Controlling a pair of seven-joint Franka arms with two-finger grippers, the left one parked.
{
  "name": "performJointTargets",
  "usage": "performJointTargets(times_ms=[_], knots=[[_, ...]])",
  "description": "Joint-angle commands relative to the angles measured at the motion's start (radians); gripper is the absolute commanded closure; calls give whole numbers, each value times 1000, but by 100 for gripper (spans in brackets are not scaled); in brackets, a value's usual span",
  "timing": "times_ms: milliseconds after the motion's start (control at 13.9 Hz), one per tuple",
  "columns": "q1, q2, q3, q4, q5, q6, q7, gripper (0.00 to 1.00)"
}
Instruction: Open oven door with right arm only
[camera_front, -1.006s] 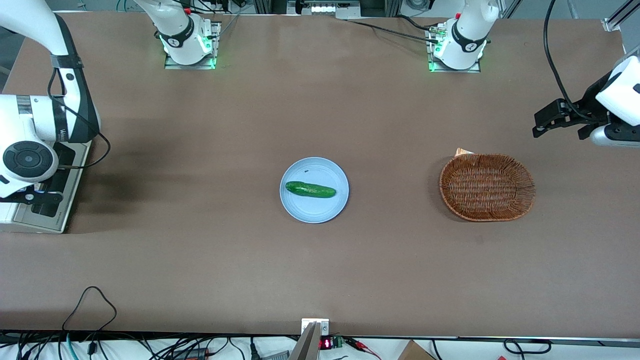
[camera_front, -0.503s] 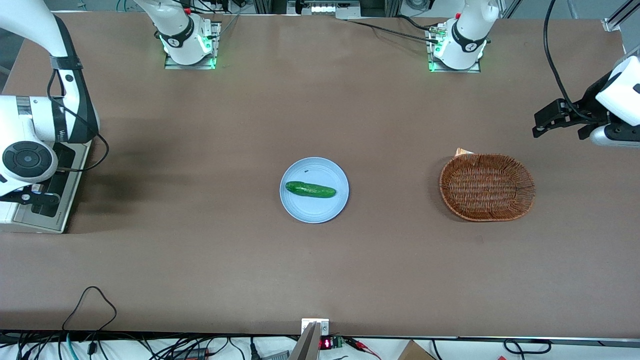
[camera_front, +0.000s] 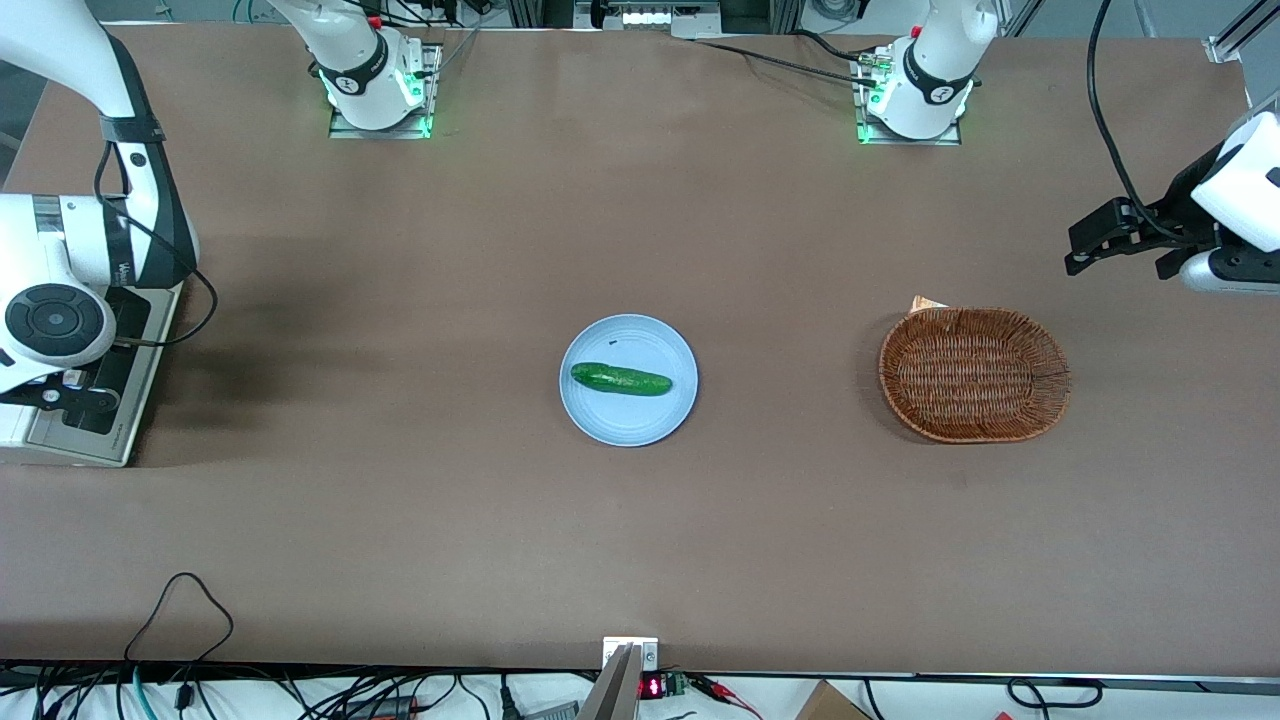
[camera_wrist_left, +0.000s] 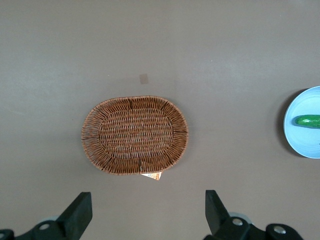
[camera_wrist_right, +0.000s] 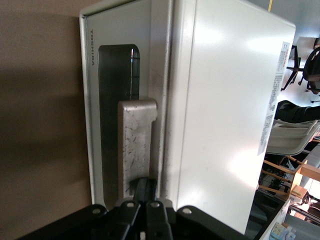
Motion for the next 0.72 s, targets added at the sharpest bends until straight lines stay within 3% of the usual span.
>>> performJointTargets(times_ms=[0,646], knots=[[-9,21,5,-26,-14,64,52,100],[-4,43,45,-40,1,95,58,100]])
